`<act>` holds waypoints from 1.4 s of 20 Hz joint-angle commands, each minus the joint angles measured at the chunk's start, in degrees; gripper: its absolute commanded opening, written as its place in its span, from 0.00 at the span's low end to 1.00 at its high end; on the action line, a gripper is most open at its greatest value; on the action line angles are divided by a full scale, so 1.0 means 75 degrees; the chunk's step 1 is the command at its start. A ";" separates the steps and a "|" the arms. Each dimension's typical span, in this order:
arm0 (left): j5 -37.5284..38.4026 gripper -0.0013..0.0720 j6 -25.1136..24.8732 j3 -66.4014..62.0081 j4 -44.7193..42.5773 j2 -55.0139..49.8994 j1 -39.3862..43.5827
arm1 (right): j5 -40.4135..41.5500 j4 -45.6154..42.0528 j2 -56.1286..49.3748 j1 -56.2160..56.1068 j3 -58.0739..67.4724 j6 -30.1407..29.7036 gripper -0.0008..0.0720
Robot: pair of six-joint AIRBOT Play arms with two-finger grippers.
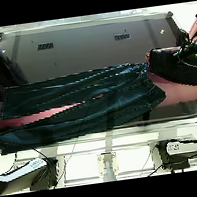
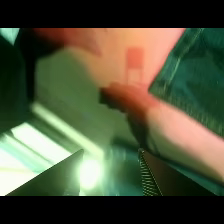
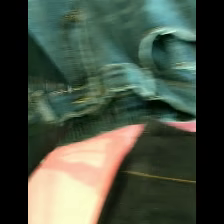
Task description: Fold the clothes and pants, and hang the long-sleeved shirts on hangers.
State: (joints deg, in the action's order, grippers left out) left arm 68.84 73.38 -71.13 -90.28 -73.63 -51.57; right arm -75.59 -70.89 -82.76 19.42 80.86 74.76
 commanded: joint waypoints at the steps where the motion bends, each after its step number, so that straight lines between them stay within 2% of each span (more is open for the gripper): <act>1: 0.0125 0.58 -0.0705 0.1361 0.0449 0.0615 -0.0656 | -0.0895 -0.0096 0.0495 0.0023 -0.0924 -0.0181 0.05; 4: 0.0090 0.58 -0.0854 0.2308 0.0446 0.0842 -0.0909 | -0.0627 -0.0119 0.1105 0.0023 -0.2017 -0.0198 0.05; 9: 0.0152 0.58 -0.0877 0.2582 0.0265 0.0839 -0.1032 | -0.0230 -0.0160 0.2294 0.0023 -0.3433 -0.0332 0.05; 14: -0.0058 0.58 -0.0868 0.2585 0.0265 0.0469 -0.1043 | -0.0181 -0.0146 0.2649 0.0023 -0.3754 -0.0318 0.05; 17: -0.0647 0.55 -0.0755 0.2585 0.0463 0.0382 -0.1043 | -0.0187 -0.0044 0.2646 0.0023 -0.3754 -0.0280 0.05; 18: -0.0836 0.47 -0.0755 0.2585 0.0516 0.0382 -0.1043 | -0.0187 0.0026 0.2646 0.0023 -0.3754 -0.0265 0.05; 20: -0.1180 0.06 -0.0749 0.2585 0.0606 0.0376 -0.1043 | -0.0184 0.0187 0.2646 0.0023 -0.3754 -0.0259 0.05; 23: -0.1795 0.06 -0.0761 0.2538 0.1644 0.0574 -0.1037 | -0.0184 0.0370 0.2646 0.0023 -0.3754 -0.0262 0.05; 26: -0.2707 0.05 -0.1923 0.2538 0.2643 0.1370 -0.1032 | -0.0178 0.0376 0.2646 0.0023 -0.3754 -0.0262 0.05; 28: -0.3383 0.06 -0.2017 0.2535 0.2719 0.1842 -0.1035 | -0.0108 0.0373 0.2646 0.0023 -0.3754 -0.0262 0.05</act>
State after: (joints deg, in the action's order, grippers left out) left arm 51.40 62.33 -52.05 -74.50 -64.07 -59.33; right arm -76.90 -68.45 -62.94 19.59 52.71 72.73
